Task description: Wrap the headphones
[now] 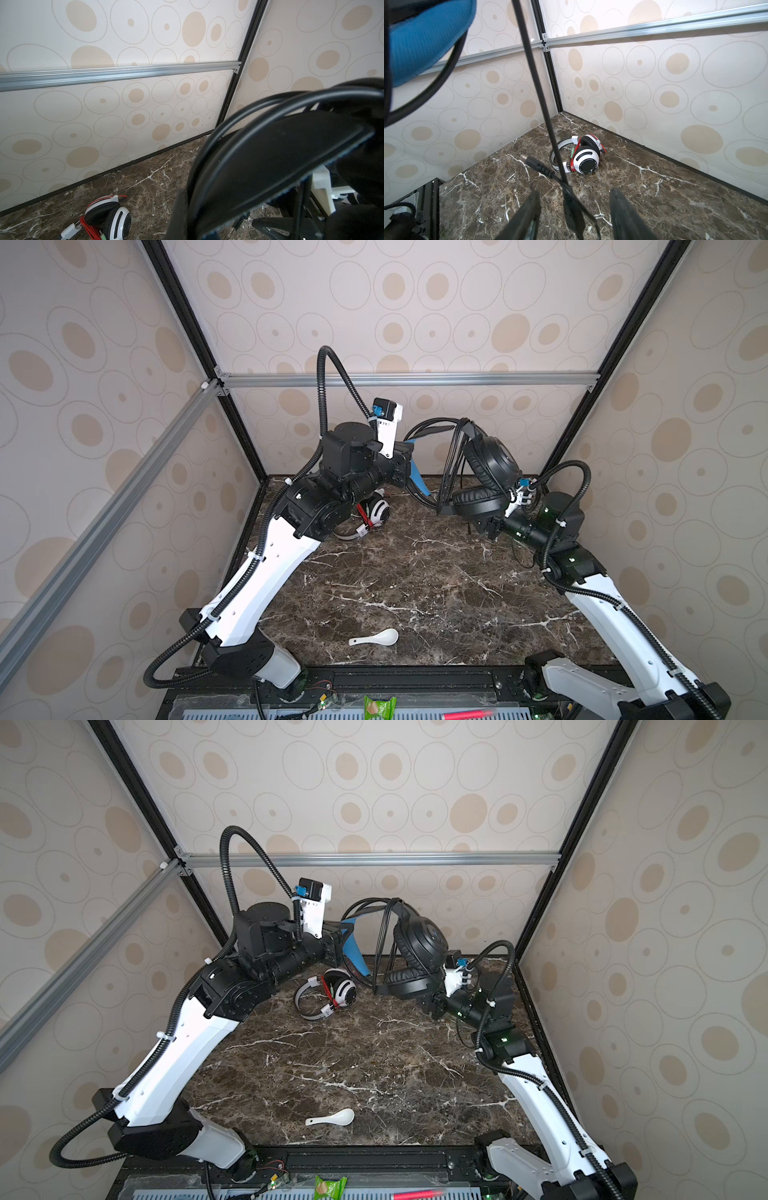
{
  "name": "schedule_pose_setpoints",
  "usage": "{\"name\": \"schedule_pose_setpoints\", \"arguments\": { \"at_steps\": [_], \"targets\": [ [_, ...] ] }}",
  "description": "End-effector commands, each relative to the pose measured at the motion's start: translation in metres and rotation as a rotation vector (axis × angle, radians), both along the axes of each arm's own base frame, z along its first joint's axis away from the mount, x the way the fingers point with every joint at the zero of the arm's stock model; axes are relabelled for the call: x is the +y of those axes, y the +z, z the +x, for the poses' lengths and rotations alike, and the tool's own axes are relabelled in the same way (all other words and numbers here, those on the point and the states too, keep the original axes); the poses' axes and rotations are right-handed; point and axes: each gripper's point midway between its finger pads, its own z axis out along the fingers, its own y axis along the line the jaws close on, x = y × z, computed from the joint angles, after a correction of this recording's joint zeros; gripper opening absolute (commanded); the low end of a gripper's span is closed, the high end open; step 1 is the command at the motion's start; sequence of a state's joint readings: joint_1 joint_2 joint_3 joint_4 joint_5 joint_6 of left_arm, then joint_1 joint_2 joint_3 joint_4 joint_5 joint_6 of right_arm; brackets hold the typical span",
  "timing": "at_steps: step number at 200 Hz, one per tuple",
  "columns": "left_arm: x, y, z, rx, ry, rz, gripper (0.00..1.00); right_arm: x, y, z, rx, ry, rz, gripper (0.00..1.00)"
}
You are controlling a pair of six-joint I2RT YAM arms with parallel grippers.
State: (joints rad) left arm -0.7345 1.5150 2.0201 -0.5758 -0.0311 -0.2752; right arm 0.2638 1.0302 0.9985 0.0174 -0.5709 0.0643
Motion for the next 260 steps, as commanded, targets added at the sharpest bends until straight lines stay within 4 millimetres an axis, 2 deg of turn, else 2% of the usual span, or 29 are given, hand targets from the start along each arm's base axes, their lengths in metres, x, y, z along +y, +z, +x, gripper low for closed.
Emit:
{"name": "schedule_pose_setpoints", "arguments": {
  "at_steps": [1,7,11,37,82,106,124,141,178,208,236,260],
  "targets": [
    [0.011,0.055,-0.010,-0.092,0.002,-0.166,0.00,0.004,0.008,-0.009,-0.037,0.038,-0.044,0.57],
    [0.010,0.054,-0.009,-0.088,0.004,-0.167,0.00,0.002,0.007,-0.008,-0.045,0.020,-0.063,0.58],
    [0.011,0.055,-0.010,-0.089,0.006,-0.171,0.00,0.008,0.006,-0.012,-0.051,0.035,-0.074,0.59],
    [0.010,0.056,-0.009,-0.078,0.003,-0.186,0.00,0.013,0.000,-0.011,-0.062,0.034,-0.110,0.62],
    [0.010,0.052,-0.008,-0.068,0.008,-0.186,0.00,0.017,0.011,-0.003,-0.087,0.038,-0.091,0.60],
    [0.019,0.054,-0.004,-0.058,0.065,-0.215,0.00,0.015,0.017,0.004,-0.094,0.008,-0.051,0.59],
    [0.033,0.055,0.001,-0.039,0.154,-0.254,0.00,0.015,0.023,0.003,-0.100,-0.001,-0.017,0.58],
    [0.044,0.054,0.005,-0.014,0.222,-0.290,0.00,0.017,0.020,0.000,-0.097,-0.007,-0.021,0.58],
    [0.055,0.033,0.014,0.104,0.337,-0.377,0.00,0.021,0.014,-0.003,-0.108,-0.043,-0.059,0.59],
    [0.055,0.026,0.016,0.140,0.351,-0.446,0.00,0.023,0.008,0.002,-0.124,-0.105,-0.078,0.60],
    [0.053,0.027,0.018,0.131,0.351,-0.429,0.00,0.035,0.002,0.008,-0.120,-0.101,-0.082,0.60],
    [0.050,0.028,0.018,0.125,0.332,-0.409,0.00,0.044,0.005,0.014,-0.126,-0.075,-0.048,0.60]
  ]
}}
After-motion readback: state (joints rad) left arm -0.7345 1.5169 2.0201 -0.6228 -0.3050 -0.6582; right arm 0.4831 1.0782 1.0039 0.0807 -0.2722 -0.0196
